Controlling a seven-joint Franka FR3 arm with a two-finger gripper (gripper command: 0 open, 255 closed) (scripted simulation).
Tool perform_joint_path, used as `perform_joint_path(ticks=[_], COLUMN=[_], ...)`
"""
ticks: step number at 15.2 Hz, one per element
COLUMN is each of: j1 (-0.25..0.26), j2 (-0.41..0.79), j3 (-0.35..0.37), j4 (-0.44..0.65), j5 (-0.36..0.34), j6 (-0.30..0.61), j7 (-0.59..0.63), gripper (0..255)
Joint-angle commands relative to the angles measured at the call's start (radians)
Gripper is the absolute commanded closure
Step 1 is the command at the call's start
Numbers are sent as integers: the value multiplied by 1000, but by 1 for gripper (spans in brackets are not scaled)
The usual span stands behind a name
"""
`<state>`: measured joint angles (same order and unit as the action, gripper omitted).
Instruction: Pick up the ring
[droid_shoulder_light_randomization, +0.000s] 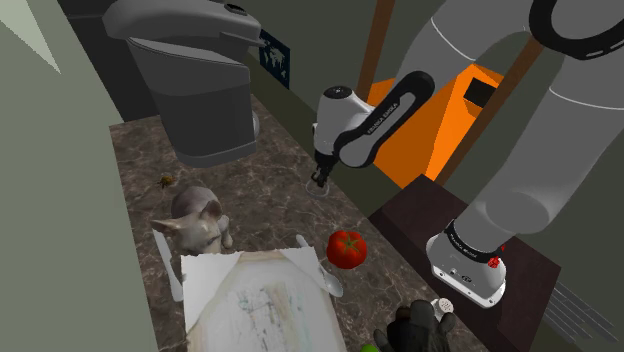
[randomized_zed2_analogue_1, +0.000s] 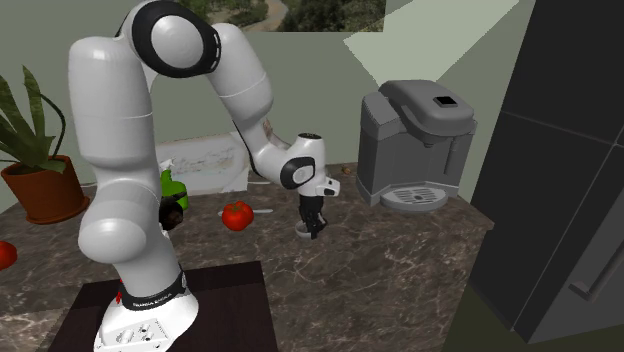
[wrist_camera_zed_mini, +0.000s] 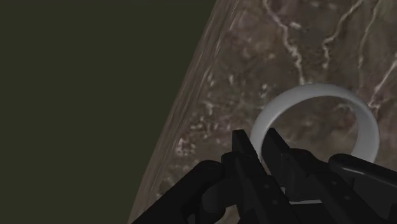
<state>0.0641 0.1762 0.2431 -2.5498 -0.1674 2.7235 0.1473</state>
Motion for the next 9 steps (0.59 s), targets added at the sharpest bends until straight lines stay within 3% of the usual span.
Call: perform_joint_path(ticks=[1,5,9], j1=[-7,-7,-16], j2=[5,3,-58], j3=[-10,-9,9], j4=[-2,-4,-7], j5=[-1,-1,43], j6=[-1,-1,-55], j7=[0,1,-32], gripper=[255,255,255])
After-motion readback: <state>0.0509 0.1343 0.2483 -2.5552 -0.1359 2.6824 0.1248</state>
